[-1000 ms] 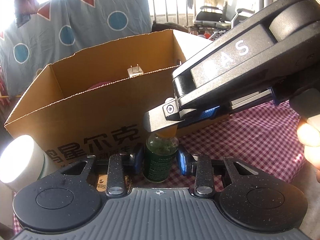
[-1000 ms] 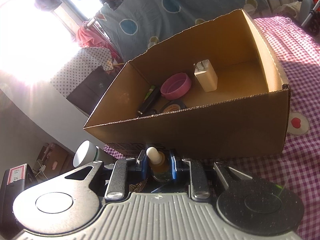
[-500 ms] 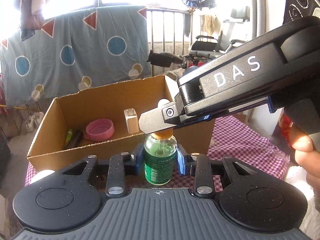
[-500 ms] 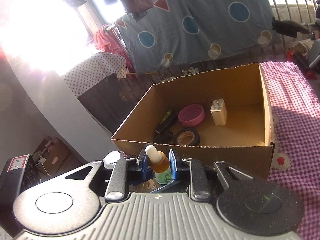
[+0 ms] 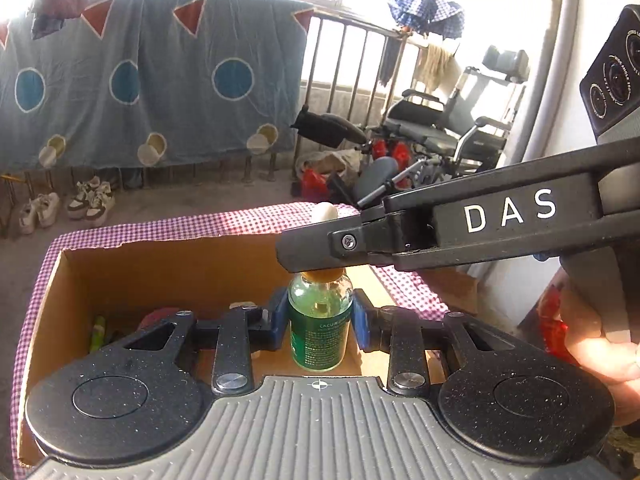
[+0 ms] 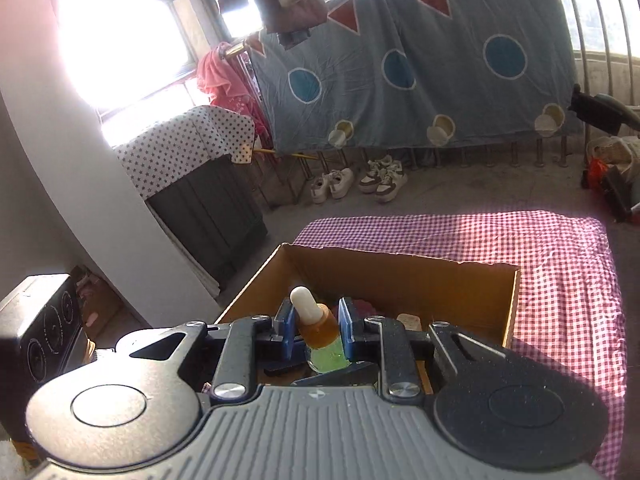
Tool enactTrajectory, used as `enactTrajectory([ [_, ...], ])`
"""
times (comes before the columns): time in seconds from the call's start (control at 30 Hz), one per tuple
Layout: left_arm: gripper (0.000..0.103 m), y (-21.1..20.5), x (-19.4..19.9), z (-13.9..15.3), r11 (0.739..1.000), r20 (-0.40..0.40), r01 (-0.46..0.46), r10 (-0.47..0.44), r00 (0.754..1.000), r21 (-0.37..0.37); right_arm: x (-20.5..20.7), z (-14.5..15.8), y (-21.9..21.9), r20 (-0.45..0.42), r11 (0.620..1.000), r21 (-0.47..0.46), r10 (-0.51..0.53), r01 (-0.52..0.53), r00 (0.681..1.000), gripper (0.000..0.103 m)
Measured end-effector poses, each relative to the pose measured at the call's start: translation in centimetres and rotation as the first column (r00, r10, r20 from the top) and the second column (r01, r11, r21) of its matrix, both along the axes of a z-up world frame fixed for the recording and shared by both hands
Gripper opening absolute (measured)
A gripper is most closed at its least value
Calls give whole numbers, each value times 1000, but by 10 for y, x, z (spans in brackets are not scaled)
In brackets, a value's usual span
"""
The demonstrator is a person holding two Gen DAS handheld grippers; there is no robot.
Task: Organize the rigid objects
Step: 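Carry the dropper bottle into the box and open the right gripper, then move the open right gripper back to the gold round jar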
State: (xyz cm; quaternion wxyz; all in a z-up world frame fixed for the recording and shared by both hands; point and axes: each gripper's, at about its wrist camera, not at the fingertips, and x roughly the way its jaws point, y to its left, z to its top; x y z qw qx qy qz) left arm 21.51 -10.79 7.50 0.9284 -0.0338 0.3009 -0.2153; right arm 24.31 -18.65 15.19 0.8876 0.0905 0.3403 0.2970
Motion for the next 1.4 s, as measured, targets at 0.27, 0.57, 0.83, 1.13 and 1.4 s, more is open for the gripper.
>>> enactTrajectory([
  [0.27, 31, -6, 68, -36, 999, -190, -30, 21, 982, -44, 76, -46, -9, -100, 998, -62, -10, 4, 995, 25],
  [0.57, 32, -13, 83, -51, 999, -272, -38, 35, 962, -6, 103, -75, -8, -131, 990, -136, 4, -22, 991, 25],
  [0.83, 34, -16, 89, -52, 1000, -302, -20, 26, 953, 22, 108, -88, -7, -138, 976, -217, -7, -24, 990, 26],
  [1.13, 58, -14, 70, -26, 999, -236, -31, 41, 971, 43, 89, -61, -25, -111, 987, -159, -54, 36, 992, 28],
  [1.4, 99, 14, -4, 24, 996, -78, -31, 38, 996, 82, -9, -10, -49, 9, 998, 14, -67, 66, 998, 31],
])
